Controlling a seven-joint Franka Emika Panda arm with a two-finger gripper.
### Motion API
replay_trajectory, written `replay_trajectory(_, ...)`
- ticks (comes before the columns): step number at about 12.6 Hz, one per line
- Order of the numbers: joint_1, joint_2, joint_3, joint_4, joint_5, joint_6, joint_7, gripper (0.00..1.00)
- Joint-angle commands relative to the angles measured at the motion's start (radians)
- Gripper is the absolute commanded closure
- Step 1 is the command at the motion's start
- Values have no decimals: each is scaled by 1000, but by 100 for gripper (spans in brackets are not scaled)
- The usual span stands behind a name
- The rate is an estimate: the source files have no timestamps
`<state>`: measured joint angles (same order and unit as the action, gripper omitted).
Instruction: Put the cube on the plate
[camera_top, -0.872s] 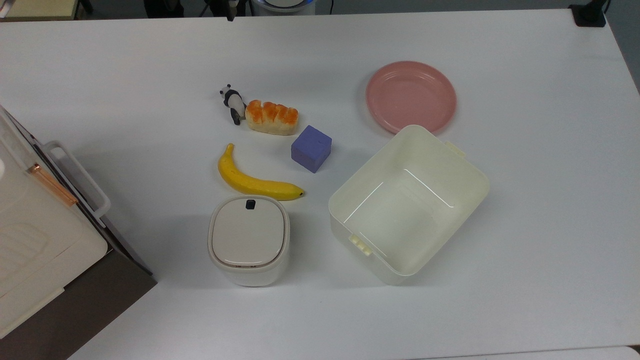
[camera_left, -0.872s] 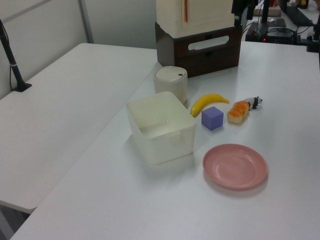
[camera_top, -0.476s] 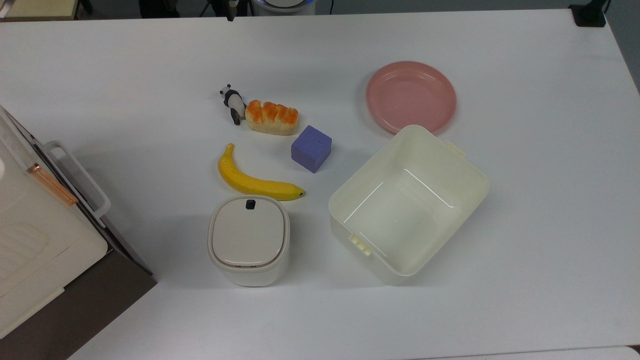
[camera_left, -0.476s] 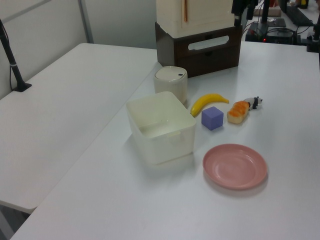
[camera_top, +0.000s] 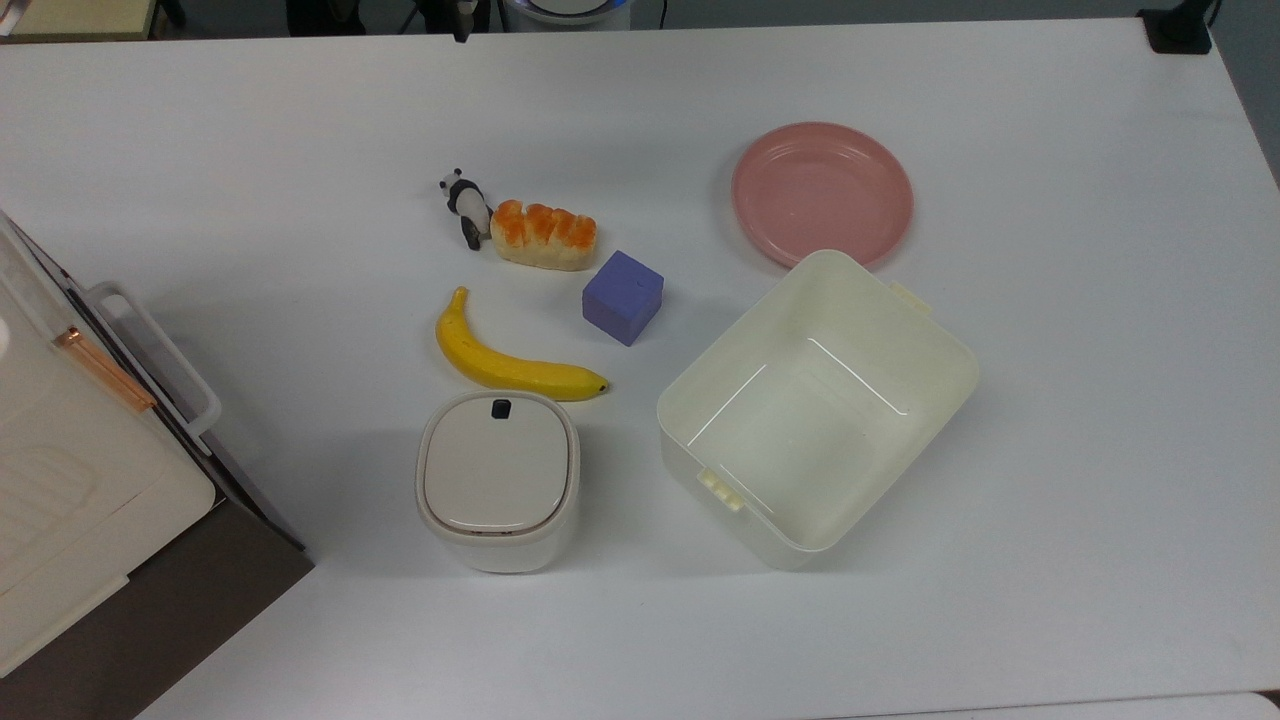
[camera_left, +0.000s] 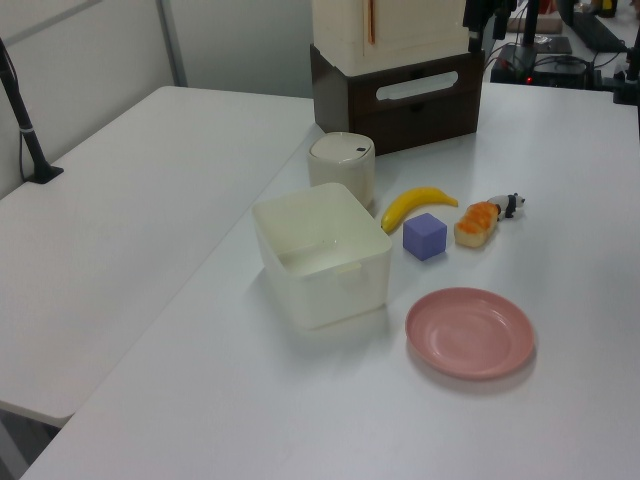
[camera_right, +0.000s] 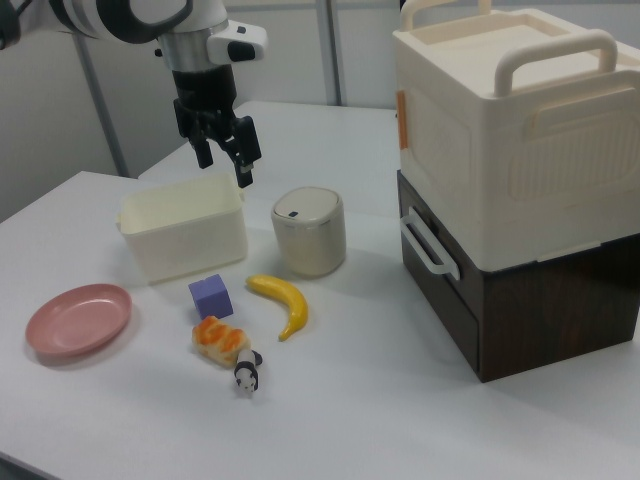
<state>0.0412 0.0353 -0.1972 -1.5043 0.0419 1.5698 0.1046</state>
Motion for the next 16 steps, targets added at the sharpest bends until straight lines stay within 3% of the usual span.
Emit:
replay_trajectory(1, 9, -3, -5, 6, -19, -10, 18, 0)
replay_trajectory(5, 16, 11, 1, 3, -49, 6, 10, 0)
replay_trajectory(7, 13, 30, 54, 4, -153, 9, 27, 0)
replay_trajectory(11, 17, 66, 97, -8, -171, 4, 55, 0)
replay_trajectory(14, 54, 147, 160, -20, -238, 10, 63, 0)
replay_trajectory(16, 66, 176, 205, -51, -260, 35, 137, 0)
